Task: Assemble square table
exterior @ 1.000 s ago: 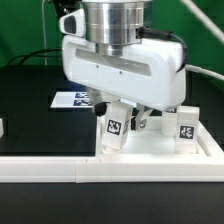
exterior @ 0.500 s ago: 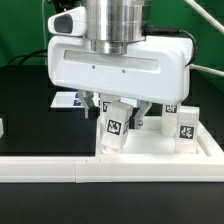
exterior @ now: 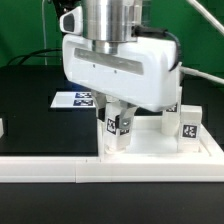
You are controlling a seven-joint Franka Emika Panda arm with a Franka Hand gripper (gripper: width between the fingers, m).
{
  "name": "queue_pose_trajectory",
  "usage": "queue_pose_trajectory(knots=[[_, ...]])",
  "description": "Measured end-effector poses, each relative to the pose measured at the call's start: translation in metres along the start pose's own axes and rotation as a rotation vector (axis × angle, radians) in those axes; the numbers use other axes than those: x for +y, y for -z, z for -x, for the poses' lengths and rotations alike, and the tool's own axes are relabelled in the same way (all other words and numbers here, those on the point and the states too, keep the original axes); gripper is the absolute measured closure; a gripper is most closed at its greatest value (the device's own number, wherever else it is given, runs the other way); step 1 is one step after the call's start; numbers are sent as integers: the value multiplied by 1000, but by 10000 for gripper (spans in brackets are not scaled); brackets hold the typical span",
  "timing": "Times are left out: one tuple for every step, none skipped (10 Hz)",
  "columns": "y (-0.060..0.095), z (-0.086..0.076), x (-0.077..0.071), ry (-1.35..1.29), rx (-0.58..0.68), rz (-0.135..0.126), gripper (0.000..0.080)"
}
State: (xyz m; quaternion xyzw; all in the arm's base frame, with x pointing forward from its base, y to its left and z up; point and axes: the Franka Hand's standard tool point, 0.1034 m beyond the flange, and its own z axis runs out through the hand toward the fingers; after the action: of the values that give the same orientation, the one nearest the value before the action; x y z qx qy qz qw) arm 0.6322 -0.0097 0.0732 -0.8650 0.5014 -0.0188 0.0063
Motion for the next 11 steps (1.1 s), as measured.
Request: queue_pose_trajectory(knots=[[-1,-4,3,-165,-7,-5,509],[-1,-4,5,-344,-25,-13,509],[-2,-3,8,-508,-47,-22,509],[-2,-4,11,-612,-77,-38,509],[-3,-2,16,-806,-130,-82,509],[-3,0,17,-836,-128,-86,509],[-3,0,17,-816,-128,-86,487],[-1,3,14,-717,-111,-83,487],[5,12,5,-533,-79,-82,311],[11,23,-2,-350,-66,-107,311],[11,27,0,-250,-61,-115,186]])
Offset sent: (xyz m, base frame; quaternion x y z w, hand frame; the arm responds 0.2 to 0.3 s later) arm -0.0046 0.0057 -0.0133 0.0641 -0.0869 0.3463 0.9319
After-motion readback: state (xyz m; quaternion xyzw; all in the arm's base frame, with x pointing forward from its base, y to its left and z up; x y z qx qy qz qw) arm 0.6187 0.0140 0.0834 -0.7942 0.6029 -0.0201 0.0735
